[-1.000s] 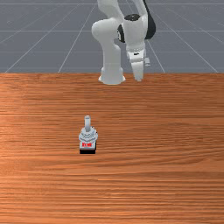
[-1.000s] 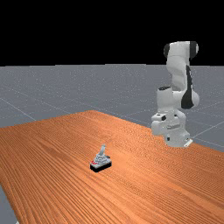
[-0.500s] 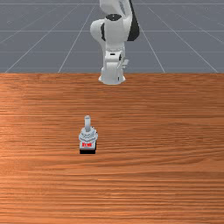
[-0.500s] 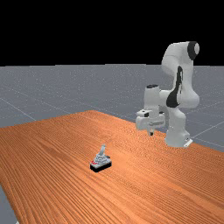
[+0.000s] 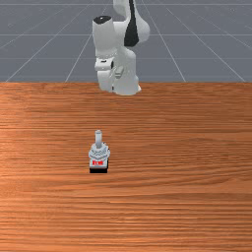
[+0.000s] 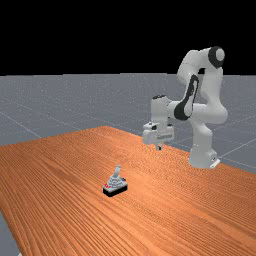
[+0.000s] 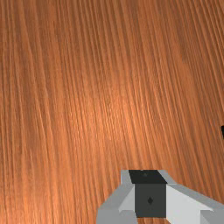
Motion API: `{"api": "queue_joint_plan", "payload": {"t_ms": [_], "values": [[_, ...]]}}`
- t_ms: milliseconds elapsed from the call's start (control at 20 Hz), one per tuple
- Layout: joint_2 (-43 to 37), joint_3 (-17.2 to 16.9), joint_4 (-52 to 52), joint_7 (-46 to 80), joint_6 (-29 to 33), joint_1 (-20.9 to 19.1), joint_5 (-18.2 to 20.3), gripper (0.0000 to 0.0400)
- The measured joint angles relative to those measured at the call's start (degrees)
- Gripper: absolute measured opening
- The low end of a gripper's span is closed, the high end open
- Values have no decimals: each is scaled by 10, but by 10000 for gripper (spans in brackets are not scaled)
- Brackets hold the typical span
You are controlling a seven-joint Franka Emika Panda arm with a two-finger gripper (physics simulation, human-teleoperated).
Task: Turn on the trigger
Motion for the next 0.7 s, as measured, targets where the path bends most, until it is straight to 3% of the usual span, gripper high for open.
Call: {"api": "queue_joint_plan", "payload": {"t_ms": [50, 100, 300, 450, 550, 700], "values": [[1, 1, 1, -2, 1, -7, -9, 0], [18, -12, 18, -44, -2, 12, 1, 0], [124, -27, 122, -122, -11, 66, 91, 0], [192, -19, 196, -125, -22, 78, 149, 0], [216, -14, 213, -130, 10, 82, 190, 0], [249, -7, 253, -143, 1, 81, 215, 0]]}}
